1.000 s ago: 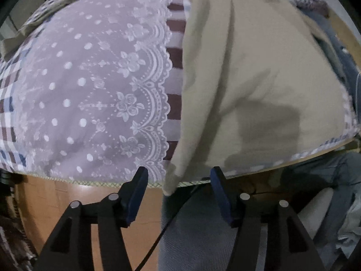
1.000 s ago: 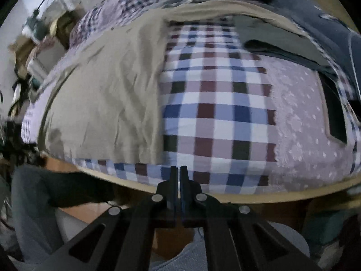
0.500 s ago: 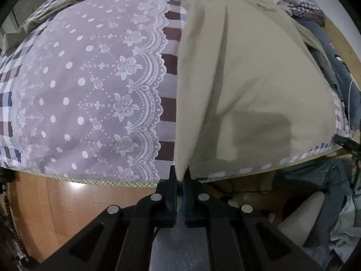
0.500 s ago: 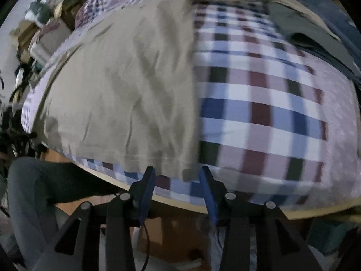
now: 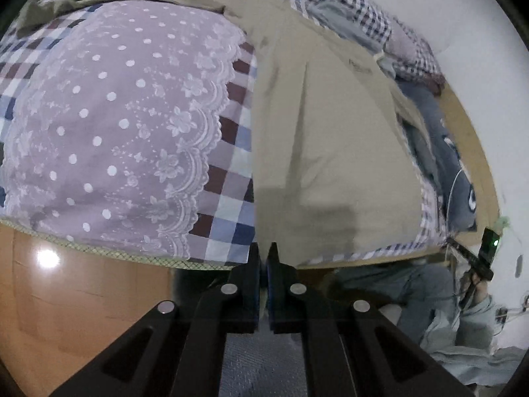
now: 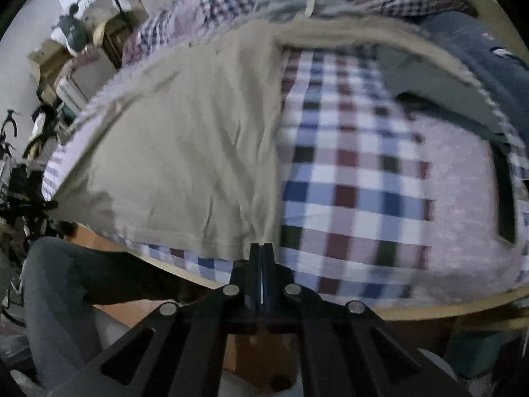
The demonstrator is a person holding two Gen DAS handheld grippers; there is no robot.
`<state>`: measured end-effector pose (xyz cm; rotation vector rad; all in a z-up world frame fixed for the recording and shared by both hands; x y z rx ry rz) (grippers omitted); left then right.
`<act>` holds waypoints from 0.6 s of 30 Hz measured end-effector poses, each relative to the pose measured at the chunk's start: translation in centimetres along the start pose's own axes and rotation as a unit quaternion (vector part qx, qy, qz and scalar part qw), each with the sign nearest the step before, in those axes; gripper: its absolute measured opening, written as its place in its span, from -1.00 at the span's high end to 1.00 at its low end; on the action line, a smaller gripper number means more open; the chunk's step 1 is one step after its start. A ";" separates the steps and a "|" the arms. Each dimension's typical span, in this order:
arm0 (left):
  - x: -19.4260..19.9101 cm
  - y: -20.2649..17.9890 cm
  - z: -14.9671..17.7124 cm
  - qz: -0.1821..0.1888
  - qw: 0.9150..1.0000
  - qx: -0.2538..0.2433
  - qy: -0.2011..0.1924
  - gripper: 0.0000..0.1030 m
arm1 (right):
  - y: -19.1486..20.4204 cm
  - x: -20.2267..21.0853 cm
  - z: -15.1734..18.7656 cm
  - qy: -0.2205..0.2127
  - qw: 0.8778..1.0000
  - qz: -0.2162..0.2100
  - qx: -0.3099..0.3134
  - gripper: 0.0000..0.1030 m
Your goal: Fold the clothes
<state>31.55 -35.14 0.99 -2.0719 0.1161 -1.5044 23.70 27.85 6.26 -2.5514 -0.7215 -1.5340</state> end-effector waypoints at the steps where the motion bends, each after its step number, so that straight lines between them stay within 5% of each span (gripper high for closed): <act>1: -0.1 0.5 0.0 -0.016 1.000 -0.004 0.000 0.96 | -0.3 0.7 0.0 -0.002 1.000 -0.005 -0.004 1.00; 8: 0.3 2.0 -0.7 -0.033 0.999 0.008 -0.001 0.96 | -0.5 -1.2 0.5 0.026 1.000 0.011 0.007 0.92; 13: -0.3 1.3 -0.4 -0.040 0.999 -0.003 -0.001 0.96 | 0.1 -6.1 0.4 0.064 0.997 0.011 0.030 0.22; 18: -0.7 1.1 0.0 -0.041 0.999 -0.009 -0.002 0.96 | 0.4 -9.4 0.3 0.085 0.995 0.007 0.051 0.20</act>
Point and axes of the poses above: each gripper's, at about its wrist camera, not at the fingertips, and x roughly against the way its jaws point, y to its left, z to its underside, the point moved 7 cm from there along -x, roughly the way its jaws point, and after that the axes turned 6 degrees about x, right-handed, at the moved point
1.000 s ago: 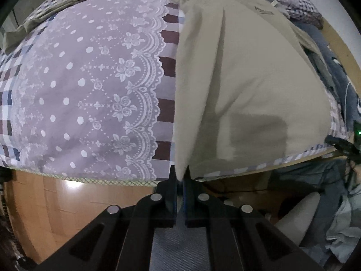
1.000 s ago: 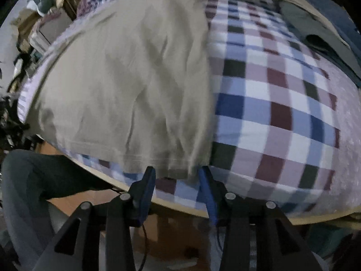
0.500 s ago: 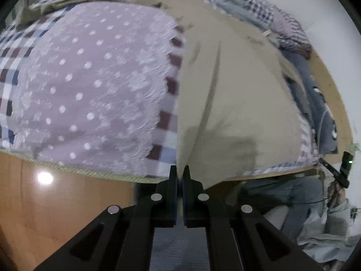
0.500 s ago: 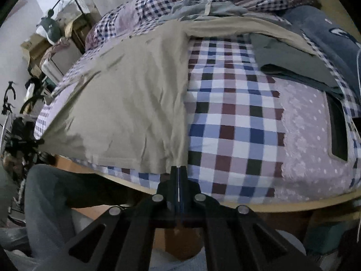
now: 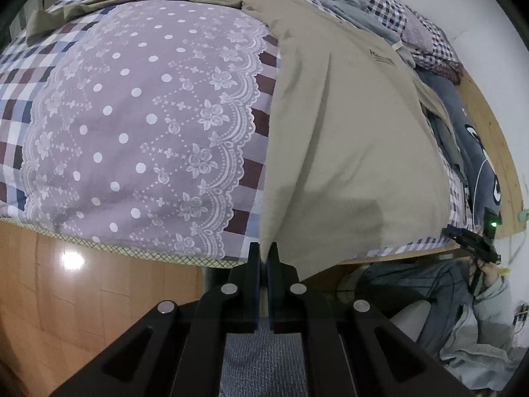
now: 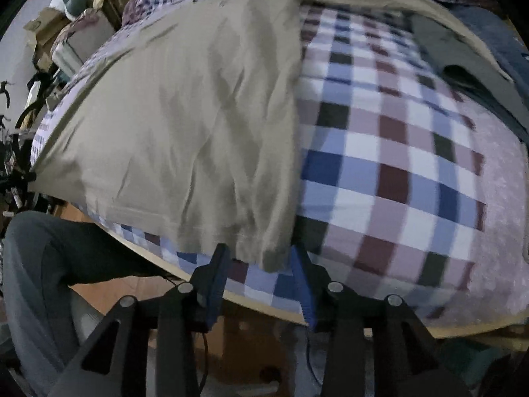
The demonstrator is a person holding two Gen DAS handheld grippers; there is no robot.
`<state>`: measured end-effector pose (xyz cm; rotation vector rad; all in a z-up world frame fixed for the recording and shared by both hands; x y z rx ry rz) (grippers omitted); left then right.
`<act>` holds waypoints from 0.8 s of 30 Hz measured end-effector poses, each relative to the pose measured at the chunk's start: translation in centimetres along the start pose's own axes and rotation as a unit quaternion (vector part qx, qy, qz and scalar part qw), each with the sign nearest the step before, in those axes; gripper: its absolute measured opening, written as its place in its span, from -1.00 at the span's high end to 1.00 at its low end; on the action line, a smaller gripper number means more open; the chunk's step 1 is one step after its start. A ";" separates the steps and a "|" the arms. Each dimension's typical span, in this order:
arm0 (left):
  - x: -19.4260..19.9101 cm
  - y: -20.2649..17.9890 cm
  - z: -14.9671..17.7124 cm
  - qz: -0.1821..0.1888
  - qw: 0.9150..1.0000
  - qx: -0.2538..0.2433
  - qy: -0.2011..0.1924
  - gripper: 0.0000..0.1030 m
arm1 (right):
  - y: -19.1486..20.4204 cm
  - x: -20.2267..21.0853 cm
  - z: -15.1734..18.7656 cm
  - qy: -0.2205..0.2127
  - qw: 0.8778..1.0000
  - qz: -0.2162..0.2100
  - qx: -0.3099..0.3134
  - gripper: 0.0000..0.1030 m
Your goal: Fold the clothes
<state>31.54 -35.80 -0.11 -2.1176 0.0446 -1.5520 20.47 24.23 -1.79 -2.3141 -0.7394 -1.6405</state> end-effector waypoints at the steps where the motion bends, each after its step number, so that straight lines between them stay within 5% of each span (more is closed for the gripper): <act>1: 0.0 0.0 0.0 0.000 1.000 -0.001 0.000 0.96 | 0.0 -0.4 -0.1 0.002 1.000 -0.001 0.002 0.20; 8: -1.4 0.0 0.5 -0.002 1.000 0.005 0.001 0.96 | -0.1 -1.8 -0.7 0.000 1.000 -0.006 0.010 0.23; 9: -1.5 0.1 0.5 -0.003 1.000 0.007 0.002 0.96 | -0.1 -1.9 -0.6 0.003 1.000 0.006 0.016 0.46; 10: -1.7 0.2 0.6 -0.003 1.000 0.009 0.002 0.96 | -0.2 -2.0 -0.6 0.006 1.000 0.015 0.019 0.97; 19: -0.8 -0.8 0.9 0.022 1.000 0.005 -0.005 0.96 | -0.1 4.1 0.3 -0.042 0.998 0.028 0.023 0.97; 24: 0.7 -1.8 1.1 0.076 0.997 0.020 -0.017 0.96 | 0.4 7.7 0.3 -0.046 0.999 0.022 0.015 0.98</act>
Point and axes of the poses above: each gripper's, at about its wrist camera, not at the fingertips, and x roughly against the way its jaws point, y to its left, z to its underside, the point moved 7 cm from there along -x, roughly the way its jaws point, and after that the axes turned 6 degrees about x, right-handed, at the moved point
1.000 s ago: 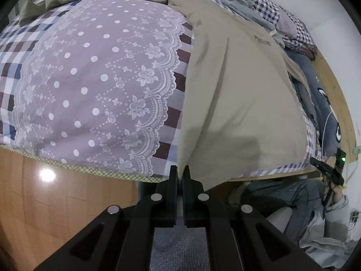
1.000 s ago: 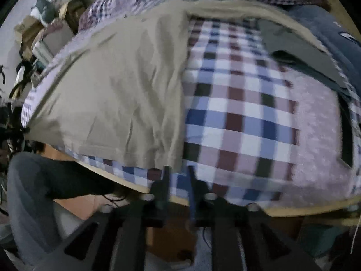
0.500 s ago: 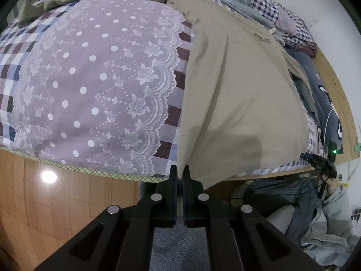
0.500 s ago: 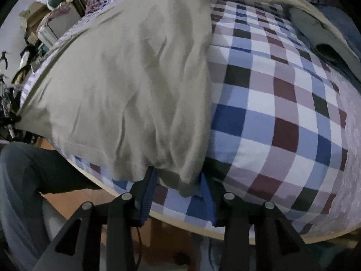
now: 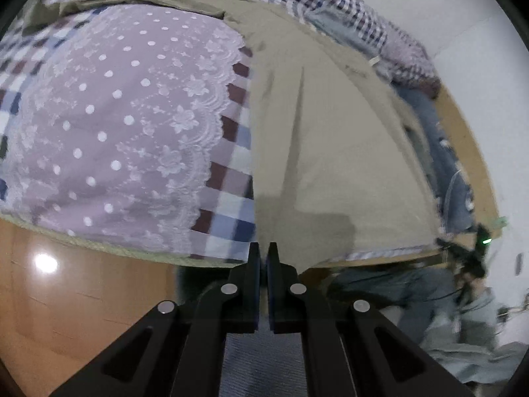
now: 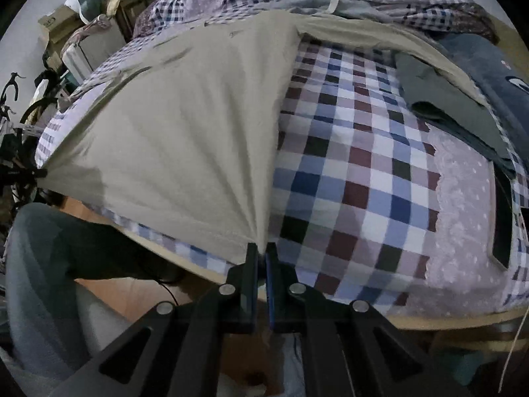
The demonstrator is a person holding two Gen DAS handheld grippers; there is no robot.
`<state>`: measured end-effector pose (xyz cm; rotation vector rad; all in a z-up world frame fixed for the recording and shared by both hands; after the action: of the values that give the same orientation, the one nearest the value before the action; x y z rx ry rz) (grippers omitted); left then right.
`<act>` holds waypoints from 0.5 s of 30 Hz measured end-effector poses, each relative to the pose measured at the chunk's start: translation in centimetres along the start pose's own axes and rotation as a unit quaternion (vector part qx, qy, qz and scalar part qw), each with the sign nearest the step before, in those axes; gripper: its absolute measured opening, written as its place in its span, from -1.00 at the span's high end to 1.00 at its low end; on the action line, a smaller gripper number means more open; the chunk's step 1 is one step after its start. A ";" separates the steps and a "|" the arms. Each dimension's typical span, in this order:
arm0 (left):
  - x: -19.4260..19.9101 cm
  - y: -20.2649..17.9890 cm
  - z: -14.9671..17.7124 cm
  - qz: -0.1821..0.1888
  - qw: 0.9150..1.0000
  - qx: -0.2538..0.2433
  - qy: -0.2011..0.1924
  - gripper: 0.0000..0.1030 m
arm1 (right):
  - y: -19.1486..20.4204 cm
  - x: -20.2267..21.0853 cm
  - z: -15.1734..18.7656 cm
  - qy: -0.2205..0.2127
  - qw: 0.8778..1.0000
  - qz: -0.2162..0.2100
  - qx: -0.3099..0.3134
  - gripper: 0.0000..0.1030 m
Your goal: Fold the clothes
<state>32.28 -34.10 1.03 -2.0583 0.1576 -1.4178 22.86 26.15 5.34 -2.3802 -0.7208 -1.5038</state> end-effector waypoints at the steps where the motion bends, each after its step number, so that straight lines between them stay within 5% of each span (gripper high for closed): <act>1: -0.2 0.3 0.1 -0.004 1.000 0.004 0.004 0.96 | -0.1 -0.1 0.0 0.007 1.000 0.003 0.001 0.98; 7: -2.8 3.6 0.8 -0.093 0.995 0.019 0.038 0.95 | -1.1 -4.6 1.1 0.062 0.998 0.029 -0.016 0.95; 12: -2.9 4.1 1.4 -0.099 0.994 0.028 0.038 0.92 | -1.4 -5.9 2.1 0.096 0.993 0.070 -0.016 0.93; 15: -2.2 4.8 1.7 -0.084 0.995 0.039 0.026 0.92 | -2.2 -5.1 1.9 0.081 0.993 0.072 -0.038 0.91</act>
<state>34.06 -36.24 -3.76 -2.0102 -0.0490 -1.5538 21.38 27.46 -0.26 -2.2745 -0.4516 -1.6665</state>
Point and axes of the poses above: each gripper's, at about its wrist camera, not at the fingertips, and x roughly against the way its jaws point, y to its left, z to its underside, the point moved 7 cm from there along -x, roughly the way its jaws point, and after that the axes turned 6 degrees about x, right-handed, at the moved point
